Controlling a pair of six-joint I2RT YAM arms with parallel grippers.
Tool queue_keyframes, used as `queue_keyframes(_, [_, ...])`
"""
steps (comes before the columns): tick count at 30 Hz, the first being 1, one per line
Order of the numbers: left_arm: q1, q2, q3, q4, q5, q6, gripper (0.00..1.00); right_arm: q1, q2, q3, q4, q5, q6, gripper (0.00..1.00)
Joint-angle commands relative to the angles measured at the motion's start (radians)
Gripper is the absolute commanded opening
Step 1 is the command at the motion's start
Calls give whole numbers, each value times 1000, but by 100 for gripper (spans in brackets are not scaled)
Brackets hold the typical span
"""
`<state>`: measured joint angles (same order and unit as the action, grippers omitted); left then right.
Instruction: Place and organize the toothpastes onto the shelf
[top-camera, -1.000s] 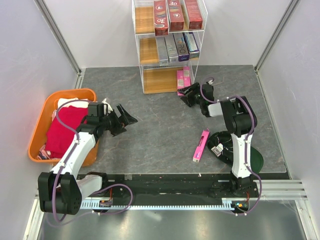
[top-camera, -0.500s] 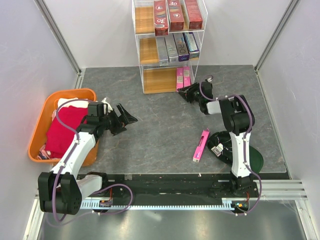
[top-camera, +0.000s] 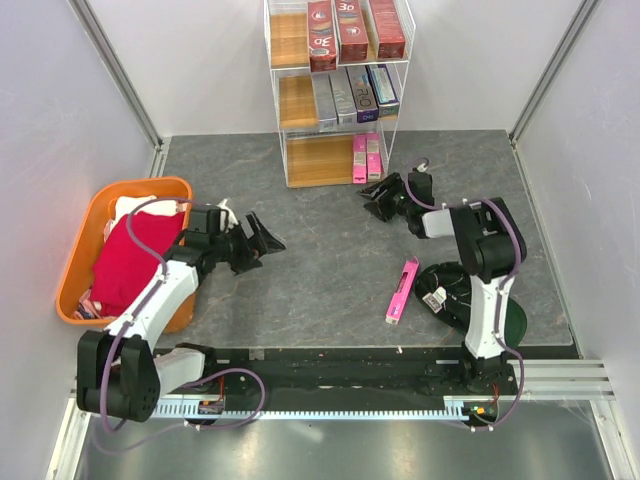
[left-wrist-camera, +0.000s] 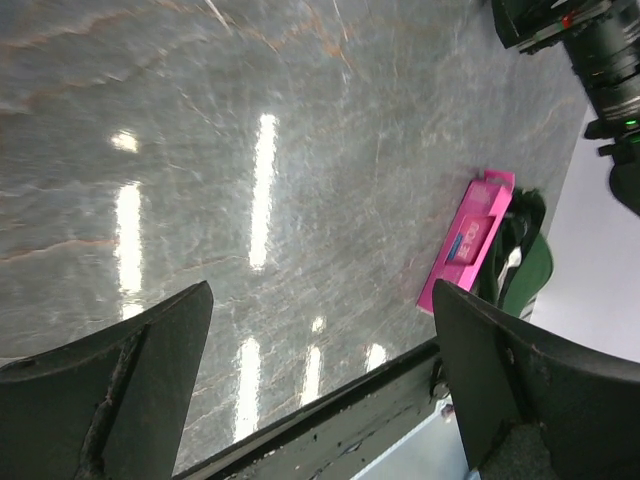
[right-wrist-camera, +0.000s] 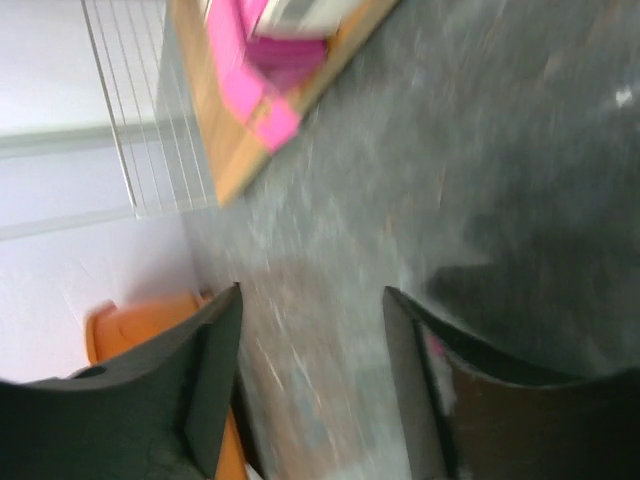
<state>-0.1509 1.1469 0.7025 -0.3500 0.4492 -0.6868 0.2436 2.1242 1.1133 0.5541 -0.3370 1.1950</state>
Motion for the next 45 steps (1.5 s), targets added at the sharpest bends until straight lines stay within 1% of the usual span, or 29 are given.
queue_keyframes(1, [-117,57,66,42,-45,40,98,-3,-203,-92,-75,-28,-142,70])
queue_keyframes(2, [-143,71,75,46,-56,36,98,-3,-236,-108,-94,-16,-159,73])
queue_keyframes(3, [-169,106,87,49,-67,36,98,-4,-269,-139,-135,-2,-197,79])
queue_keyframes(4, [-220,123,112,54,-88,32,98,-4,-333,-153,-158,7,-215,82])
queue_keyframes(5, [-246,143,126,59,-101,32,98,-4,-366,-164,-181,33,-230,85])
queue_keyframes(6, [-274,186,141,60,-115,32,98,-4,-397,-179,-233,45,-254,91])
queue_keyframes(7, [-327,209,173,60,-144,32,98,-4,-458,-182,-261,59,-293,93])
queue_keyframes(9, [-380,256,210,63,-174,32,98,-4,-515,-188,-343,110,-334,98])
queue_keyframes(10, [-427,313,251,63,-197,30,98,-4,-573,-191,-361,128,-369,98])
queue_keyframes(12, [-472,368,296,63,-224,33,98,-4,-650,-198,-416,174,-391,98])
queue_keyframes(13, [-514,434,345,63,-230,35,98,-6,-671,-198,-431,188,-415,98])
queue_keyframes(15, [-553,500,396,63,-237,36,98,-6,-733,-193,-477,217,-429,98])
queue_keyframes(16, [-591,531,451,62,-244,39,97,-6,-751,-193,-490,223,-434,98])
queue_keyframes(17, [-610,600,481,59,-250,41,97,-7,-768,-191,-500,230,-442,98])
queue_keyframes(19, [-663,657,573,48,-251,43,97,-9,-816,-188,-523,239,-442,98])
queue_keyframes(20, [-680,710,603,45,-251,43,97,-9,-829,-184,-533,243,-446,98])
queue_keyframes(21, [-712,734,656,42,-257,43,97,-9,-858,-182,-549,248,-448,98])
queue_keyframes(24, [-763,815,753,22,-282,47,95,-10,-909,-176,-579,276,-457,98])
queue_keyframes(27, [-799,863,814,11,-316,53,92,-12,-948,-165,-603,291,-468,98])
queue_keyframes(32, [-819,921,874,8,-372,41,85,-17,-981,-158,-625,300,-472,98])
queue_keyframes(36, [-826,996,949,5,-368,36,80,-23,-997,-159,-635,309,-474,98])
queue_keyframes(41, [-834,1067,1017,0,-359,27,79,-32,-1006,-162,-645,311,-476,98])
queue_keyframes(45, [-839,1111,1057,-1,-359,21,76,-36,-1009,-165,-648,312,-476,98])
